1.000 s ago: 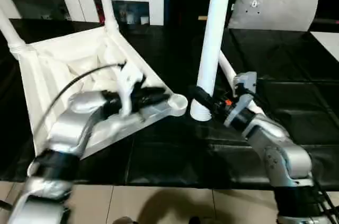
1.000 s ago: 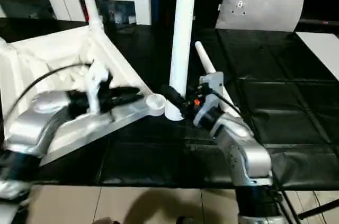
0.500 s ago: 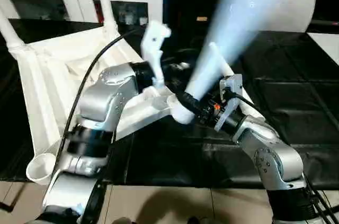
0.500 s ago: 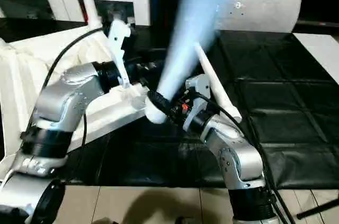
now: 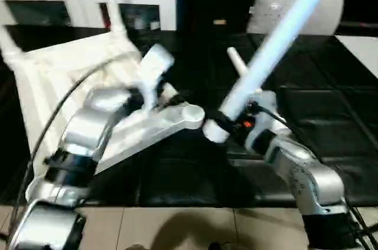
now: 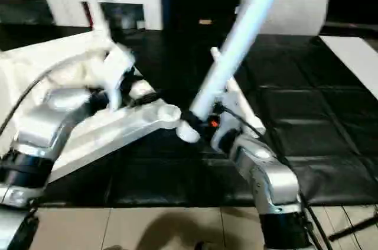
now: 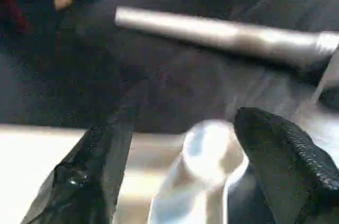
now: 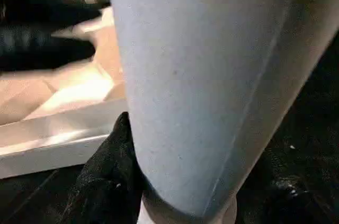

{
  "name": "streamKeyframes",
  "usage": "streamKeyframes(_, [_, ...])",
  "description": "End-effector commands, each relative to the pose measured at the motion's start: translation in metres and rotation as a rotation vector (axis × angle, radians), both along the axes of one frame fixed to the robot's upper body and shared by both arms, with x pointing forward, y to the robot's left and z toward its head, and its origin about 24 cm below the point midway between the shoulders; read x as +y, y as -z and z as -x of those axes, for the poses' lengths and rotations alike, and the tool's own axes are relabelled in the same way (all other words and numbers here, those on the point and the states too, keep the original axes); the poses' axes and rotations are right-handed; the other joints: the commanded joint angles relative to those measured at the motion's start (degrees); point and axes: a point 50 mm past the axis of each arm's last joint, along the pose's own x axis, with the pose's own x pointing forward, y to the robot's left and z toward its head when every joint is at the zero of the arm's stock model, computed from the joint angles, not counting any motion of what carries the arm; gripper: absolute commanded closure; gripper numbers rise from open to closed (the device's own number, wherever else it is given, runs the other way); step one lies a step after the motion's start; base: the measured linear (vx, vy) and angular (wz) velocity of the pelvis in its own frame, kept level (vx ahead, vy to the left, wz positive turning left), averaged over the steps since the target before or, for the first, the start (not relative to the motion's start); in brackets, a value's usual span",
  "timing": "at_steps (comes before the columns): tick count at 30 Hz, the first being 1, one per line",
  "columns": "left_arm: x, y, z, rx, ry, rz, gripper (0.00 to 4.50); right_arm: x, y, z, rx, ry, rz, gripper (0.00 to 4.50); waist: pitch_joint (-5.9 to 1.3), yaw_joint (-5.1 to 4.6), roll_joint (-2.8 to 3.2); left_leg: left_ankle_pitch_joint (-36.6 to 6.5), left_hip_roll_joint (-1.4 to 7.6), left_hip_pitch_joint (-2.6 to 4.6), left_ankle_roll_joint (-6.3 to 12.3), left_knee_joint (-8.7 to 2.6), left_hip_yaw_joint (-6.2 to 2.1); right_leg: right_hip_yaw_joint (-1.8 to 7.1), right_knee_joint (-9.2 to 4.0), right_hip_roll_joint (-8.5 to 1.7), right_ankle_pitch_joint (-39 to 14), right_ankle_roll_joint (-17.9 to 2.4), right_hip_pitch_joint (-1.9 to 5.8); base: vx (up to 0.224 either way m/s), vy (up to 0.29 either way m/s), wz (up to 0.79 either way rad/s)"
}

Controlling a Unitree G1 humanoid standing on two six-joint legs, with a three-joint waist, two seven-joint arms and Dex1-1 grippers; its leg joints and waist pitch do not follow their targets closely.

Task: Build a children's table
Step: Insert table leg to table base

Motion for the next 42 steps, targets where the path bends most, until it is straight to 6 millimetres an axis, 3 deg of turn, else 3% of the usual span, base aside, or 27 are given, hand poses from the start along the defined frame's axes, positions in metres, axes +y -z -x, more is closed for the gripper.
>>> streamKeyframes(1, [0.000,0.017,0.002,0.054,0.008,-0.060,0.61,-0.002,-0.005,-0.002,-0.027,0.006,0.024,2.61,-5.30,0.21,0.59,-10.4,-0.03,0.12,0.40,-3.70,0.80,2.24,-4.32,-2.19,-19.6,-5.6,3.27,0.000,0.000,0.00])
streamKeyframes(3, [0.000,0.025,0.003,0.079,0.014,-0.082,0.46,-0.003,-0.005,-0.003,-0.042,0.014,0.043,2.61,-5.36,0.47,0.56,-10.0,0.03,-0.08,0.42,-3.78,0.77,2.37,-3.85,-2.38,-16.9,-7.3,3.67,0.000,0.000,0.00])
streamKeyframes(6, [-0.003,0.034,0.007,0.131,0.030,-0.022,0.35,-0.006,-0.005,-0.004,-0.073,0.037,0.074,2.61,-5.32,0.69,0.51,-9.4,0.00,-0.17,0.24,-3.75,0.91,2.45,-3.72,-2.53,-15.7,-8.4,3.81,0.000,0.000,0.00])
streamKeyframes(7, [-0.005,0.041,0.009,0.167,0.042,0.004,0.75,-0.008,-0.007,-0.004,-0.099,0.066,0.072,2.61,-5.16,0.90,1.80,-10.9,-0.03,0.04,-0.04,-3.79,0.80,2.45,-3.93,-2.70,-17.7,-8.4,3.73,0.000,0.000,0.00])
streamKeyframes(9, [-0.003,0.048,0.010,0.177,0.019,-0.028,0.71,-0.012,-0.007,-0.004,-0.090,0.084,0.098,2.61,-5.10,0.71,0.92,-12.1,-0.18,0.04,0.03,-3.81,0.87,2.31,-4.33,-2.40,-19.1,-7.8,3.86,0.000,0.000,0.00])
streamKeyframes(12, [0.002,0.054,0.009,0.174,-0.013,-0.081,1.21,-0.014,-0.010,-0.004,-0.118,0.093,0.095,2.61,-4.95,0.70,1.05,-13.8,-0.31,0.07,0.36,-3.86,0.81,2.11,-4.94,-2.44,-24.1,-5.8,3.72,0.000,0.000,0.00])
streamKeyframes(13, [0.004,0.056,0.010,0.177,-0.016,-0.097,1.18,-0.015,-0.011,-0.004,-0.135,0.098,0.094,2.61,-5.02,0.63,1.01,-14.1,-0.35,0.17,0.41,-3.78,0.75,1.98,-5.24,-2.52,-26.7,-4.3,3.64,0.000,0.000,0.00])
streamKeyframes(15, [0.005,0.057,0.011,0.185,-0.010,-0.091,1.20,-0.017,-0.012,-0.004,-0.152,0.132,0.105,2.61,-5.00,0.47,1.04,-13.8,-0.28,0.04,0.37,-3.90,0.67,1.89,-5.27,-2.47,-27.1,-3.8,3.57,0.000,0.000,0.00])
streamKeyframes(17, [0.005,0.059,0.014,0.192,0.000,-0.089,1.65,-0.016,-0.014,-0.004,-0.188,0.106,0.096,2.61,-5.16,0.37,0.93,-13.5,-0.22,0.16,0.54,-3.80,0.70,1.97,-5.11,-2.47,-25.8,-4.4,3.47,0.000,0.000,0.00])
streamKeyframes(18, [0.006,0.061,0.014,0.194,0.004,-0.096,1.65,-0.015,-0.015,-0.004,-0.199,0.092,0.085,2.61,-5.11,0.28,0.96,-13.6,-0.17,0.05,0.79,-3.88,0.69,2.01,-5.01,-2.37,-24.6,-4.8,3.47,0.000,0.000,0.00])
streamKeyframes(20, [0.007,0.064,0.016,0.198,0.020,-0.117,1.71,-0.017,-0.005,-0.002,-0.007,0.098,0.169,2.61,-5.05,0.10,1.00,-12.9,-0.22,0.05,0.94,-3.93,0.59,2.07,-4.75,-2.06,-22.8,-5.6,3.69,0.000,0.000,0.00])
streamKeyframes(21, [0.008,0.064,0.016,0.198,0.023,-0.121,1.90,-0.017,-0.002,0.000,0.056,0.103,0.186,2.61,-5.08,0.10,0.31,-12.0,-0.16,-0.05,1.00,-4.05,0.57,2.16,-4.54,-1.99,-21.2,-6.3,3.95,0.000,0.000,0.00])
streamKeyframes(23, [0.010,0.065,0.016,0.198,0.022,-0.129,2.05,-0.014,-0.005,0.000,0.033,0.084,0.150,2.61,-5.13,0.22,0.95,-12.5,-0.16,0.15,0.73,-3.86,0.71,2.26,-4.65,-2.39,-22.0,-6.5,3.62,0.000,0.000,0.00])
streamKeyframes(28, [0.013,0.065,0.015,0.202,0.030,-0.144,2.49,-0.018,-0.009,-0.002,-0.056,0.071,0.160,2.61,-5.18,0.21,0.92,-12.6,-0.13,-0.03,0.46,-3.82,0.70,2.15,-4.64,-2.52,-22.4,-5.9,3.67,0.000,0.000,0.00])
streamKeyframes(29, [0.014,0.065,0.016,0.203,0.033,-0.155,2.56,-0.019,-0.010,-0.002,-0.068,0.073,0.172,2.61,-5.18,0.25,1.31,-12.7,-0.09,0.05,0.39,-3.87,0.64,2.15,-4.62,-2.55,-22.4,-6.0,3.66,0.000,0.000,0.00])
streamKeyframes(39, [0.023,0.070,0.018,0.226,0.025,-0.203,3.15,-0.017,-0.014,0.003,-0.150,0.031,0.201,2.61,-5.14,-0.08,1.16,-13.9,-0.08,0.05,0.46,-3.87,0.60,2.09,-4.66,-2.51,-22.5,-6.5,3.66,0.000,0.000,0.00])
streamKeyframes(42, [0.024,0.071,0.018,0.227,0.027,-0.202,3.44,-0.014,-0.011,0.004,-0.137,0.003,0.196,2.61,-4.93,-0.22,0.97,-15.2,-0.25,0.20,0.74,-3.85,0.63,1.93,-5.01,-2.39,-25.3,-5.9,3.60,0.000,0.000,0.00])
